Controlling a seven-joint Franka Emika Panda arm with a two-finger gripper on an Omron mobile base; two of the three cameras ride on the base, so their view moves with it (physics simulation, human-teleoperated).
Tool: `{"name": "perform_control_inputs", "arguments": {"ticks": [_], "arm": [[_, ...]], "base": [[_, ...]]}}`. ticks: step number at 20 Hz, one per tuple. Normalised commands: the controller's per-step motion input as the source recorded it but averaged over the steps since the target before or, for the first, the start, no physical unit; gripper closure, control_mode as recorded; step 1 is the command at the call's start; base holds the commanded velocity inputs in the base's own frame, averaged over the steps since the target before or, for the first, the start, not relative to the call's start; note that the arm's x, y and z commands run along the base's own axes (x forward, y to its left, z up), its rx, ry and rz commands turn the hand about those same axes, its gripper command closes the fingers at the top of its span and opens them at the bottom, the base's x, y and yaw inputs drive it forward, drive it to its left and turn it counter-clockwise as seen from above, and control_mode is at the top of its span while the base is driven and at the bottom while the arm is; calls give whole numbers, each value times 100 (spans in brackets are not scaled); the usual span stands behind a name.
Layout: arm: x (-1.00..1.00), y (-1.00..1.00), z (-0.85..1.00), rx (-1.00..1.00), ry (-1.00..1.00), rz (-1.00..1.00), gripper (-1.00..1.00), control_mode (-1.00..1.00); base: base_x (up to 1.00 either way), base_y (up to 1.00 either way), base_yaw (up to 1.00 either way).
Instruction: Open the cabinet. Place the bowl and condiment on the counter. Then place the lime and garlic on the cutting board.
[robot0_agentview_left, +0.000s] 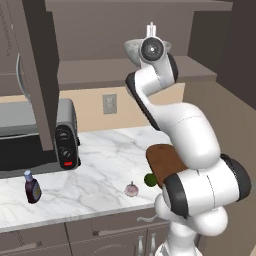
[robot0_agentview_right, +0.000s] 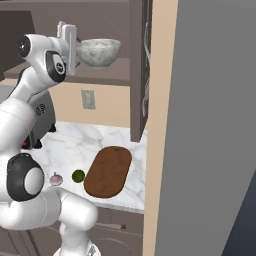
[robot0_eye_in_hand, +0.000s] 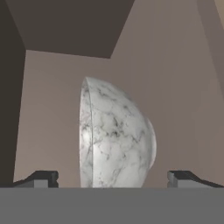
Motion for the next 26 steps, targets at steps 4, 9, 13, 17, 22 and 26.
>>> {"name": "perform_control_inputs", "arguments": {"ticks": [4, 9, 13, 17, 22, 26], "arm": [[20, 0, -2, 0, 0, 0, -100, -100], [20, 0, 0, 0, 0, 0, -100, -100], [18, 0, 0, 0, 0, 0, -100, -100], [14, 0, -1, 0, 0, 0, -100, -100], [19, 0, -5, 0, 0, 0, -100, -100], [33, 0, -9, 0, 0, 0, -100, -100]], "base": [[0, 0, 0], [0, 0, 0], [0, 0, 0], [0, 0, 0], [0, 0, 0], [0, 0, 0]]}}
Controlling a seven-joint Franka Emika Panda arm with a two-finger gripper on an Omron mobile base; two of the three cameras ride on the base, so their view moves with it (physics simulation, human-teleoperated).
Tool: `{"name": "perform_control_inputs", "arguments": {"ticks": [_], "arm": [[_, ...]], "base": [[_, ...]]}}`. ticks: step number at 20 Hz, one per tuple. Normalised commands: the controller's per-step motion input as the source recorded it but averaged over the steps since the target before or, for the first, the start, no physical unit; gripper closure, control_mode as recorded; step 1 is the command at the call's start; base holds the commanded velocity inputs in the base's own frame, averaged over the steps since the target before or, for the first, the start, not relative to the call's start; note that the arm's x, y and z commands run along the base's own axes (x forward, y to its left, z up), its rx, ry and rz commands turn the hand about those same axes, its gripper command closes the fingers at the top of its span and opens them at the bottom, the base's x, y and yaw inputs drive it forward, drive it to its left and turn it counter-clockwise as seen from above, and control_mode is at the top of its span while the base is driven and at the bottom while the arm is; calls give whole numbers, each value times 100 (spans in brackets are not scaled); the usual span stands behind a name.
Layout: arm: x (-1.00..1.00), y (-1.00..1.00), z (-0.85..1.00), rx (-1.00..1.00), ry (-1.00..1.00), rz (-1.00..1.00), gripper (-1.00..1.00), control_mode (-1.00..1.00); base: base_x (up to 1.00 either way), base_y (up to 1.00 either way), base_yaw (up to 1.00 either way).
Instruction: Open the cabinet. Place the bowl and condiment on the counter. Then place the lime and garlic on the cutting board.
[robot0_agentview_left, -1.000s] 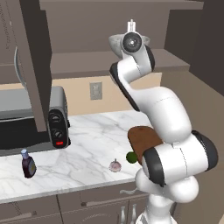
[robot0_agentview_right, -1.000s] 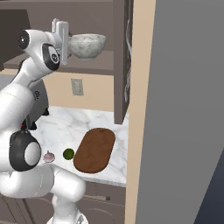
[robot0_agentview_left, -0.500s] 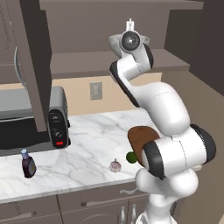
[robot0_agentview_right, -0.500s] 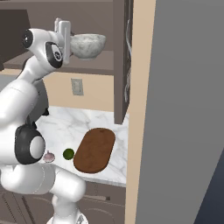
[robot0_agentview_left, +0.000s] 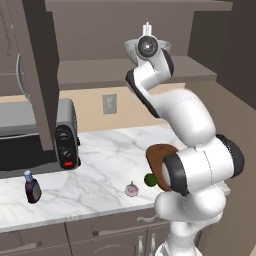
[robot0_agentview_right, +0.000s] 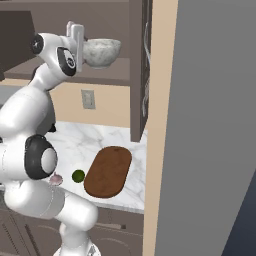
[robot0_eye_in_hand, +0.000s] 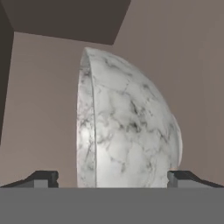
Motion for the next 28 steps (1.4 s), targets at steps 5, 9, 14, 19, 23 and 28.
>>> {"name": "perform_control_inputs", "arguments": {"ticks": [5, 9, 14, 19, 23, 28], "arm": [[46, 0, -12, 0, 0, -1, -100, -100], [31, 0, -6, 0, 0, -1, -100, -100], [8, 0, 0, 0, 0, 0, 100, -100], [-1, 0, 0, 0, 0, -1, 100, -100], [-21, 0, 0, 0, 0, -1, 100, -100], [-57, 0, 2, 0, 0, -2, 100, -100]], "base": [[0, 0, 0], [0, 0, 0], [0, 0, 0], [0, 0, 0], [0, 0, 0], [0, 0, 0]]}}
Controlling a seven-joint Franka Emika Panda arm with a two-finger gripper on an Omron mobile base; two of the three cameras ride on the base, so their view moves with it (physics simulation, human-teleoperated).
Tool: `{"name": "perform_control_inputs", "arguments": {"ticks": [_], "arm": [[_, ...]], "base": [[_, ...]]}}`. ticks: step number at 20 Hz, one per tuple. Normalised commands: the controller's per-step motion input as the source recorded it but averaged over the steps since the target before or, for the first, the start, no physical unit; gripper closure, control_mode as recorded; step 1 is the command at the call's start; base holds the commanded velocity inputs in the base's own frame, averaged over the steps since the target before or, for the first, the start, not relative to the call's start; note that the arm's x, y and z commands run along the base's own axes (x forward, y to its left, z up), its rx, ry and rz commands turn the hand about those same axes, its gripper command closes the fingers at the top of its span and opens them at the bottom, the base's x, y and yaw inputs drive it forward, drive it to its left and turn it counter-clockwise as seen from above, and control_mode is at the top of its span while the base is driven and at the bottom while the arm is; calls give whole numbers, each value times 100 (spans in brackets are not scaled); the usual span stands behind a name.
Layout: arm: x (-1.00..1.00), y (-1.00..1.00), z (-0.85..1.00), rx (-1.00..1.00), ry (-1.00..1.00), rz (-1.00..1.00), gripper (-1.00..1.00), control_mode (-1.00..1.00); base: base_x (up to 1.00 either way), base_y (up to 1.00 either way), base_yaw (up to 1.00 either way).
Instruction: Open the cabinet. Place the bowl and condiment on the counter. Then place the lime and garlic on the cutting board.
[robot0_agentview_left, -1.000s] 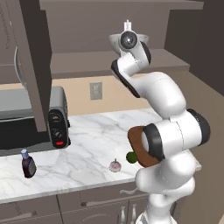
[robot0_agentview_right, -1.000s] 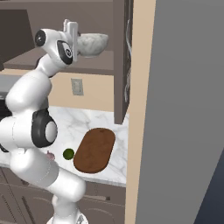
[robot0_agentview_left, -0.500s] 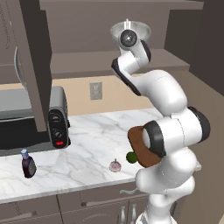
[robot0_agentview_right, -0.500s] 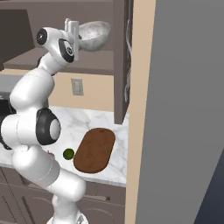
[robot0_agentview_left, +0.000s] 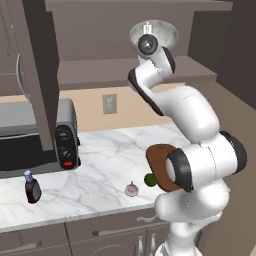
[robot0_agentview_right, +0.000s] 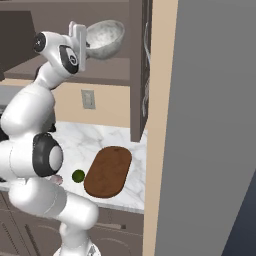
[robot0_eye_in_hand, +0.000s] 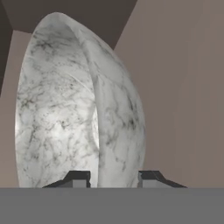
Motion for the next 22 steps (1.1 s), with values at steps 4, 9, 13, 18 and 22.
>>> {"name": "perform_control_inputs", "arguments": {"ticks": [4, 9, 13, 18, 22], "arm": [[-83, 0, 14, 1, 0, -3, 100, -100], [-90, 0, 39, 5, 0, -3, 100, -100], [-92, 8, 39, 4, 0, -2, 100, -100], [-86, 21, 13, 1, 0, -1, 100, -100], [-59, 31, -5, 0, 9, 0, 100, -100]], "base": [[0, 0, 0], [0, 0, 0], [0, 0, 0], [0, 0, 0], [0, 0, 0]]}}
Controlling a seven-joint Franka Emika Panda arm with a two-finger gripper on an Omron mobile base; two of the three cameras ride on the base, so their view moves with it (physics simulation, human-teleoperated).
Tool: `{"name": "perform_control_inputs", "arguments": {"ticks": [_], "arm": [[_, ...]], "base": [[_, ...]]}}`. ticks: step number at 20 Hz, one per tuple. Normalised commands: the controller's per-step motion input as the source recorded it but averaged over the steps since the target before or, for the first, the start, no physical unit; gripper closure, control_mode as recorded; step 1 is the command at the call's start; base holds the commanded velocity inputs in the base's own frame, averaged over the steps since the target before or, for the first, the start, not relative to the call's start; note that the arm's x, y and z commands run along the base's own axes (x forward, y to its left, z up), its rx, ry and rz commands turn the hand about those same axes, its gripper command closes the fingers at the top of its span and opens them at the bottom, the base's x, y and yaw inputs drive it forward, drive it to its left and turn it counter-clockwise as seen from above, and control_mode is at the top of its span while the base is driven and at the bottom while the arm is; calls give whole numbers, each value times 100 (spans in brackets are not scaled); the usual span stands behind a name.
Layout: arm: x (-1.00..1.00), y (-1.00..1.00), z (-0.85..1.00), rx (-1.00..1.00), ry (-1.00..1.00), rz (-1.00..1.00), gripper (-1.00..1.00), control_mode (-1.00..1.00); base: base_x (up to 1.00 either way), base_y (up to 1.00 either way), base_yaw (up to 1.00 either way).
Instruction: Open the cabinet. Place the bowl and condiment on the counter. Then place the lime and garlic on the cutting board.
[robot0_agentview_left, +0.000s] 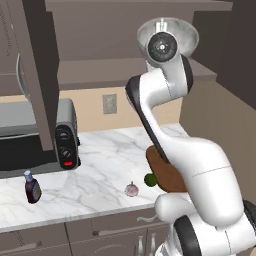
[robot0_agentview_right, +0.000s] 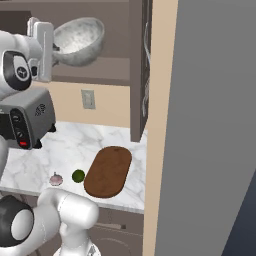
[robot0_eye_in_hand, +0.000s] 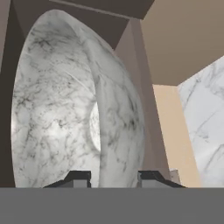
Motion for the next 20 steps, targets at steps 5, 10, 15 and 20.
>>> {"name": "perform_control_inputs", "arguments": {"ticks": [5, 10, 15, 20], "arm": [[-89, 19, 0, 0, 11, 0, 100, -100], [-90, 12, 0, 0, 12, 0, 100, -100], [-51, 3, -10, 0, 16, 0, 100, -100], [-18, 5, -31, 0, 20, 0, 100, -100]], "base": [[0, 0, 0], [0, 0, 0], [0, 0, 0], [0, 0, 0]]}}
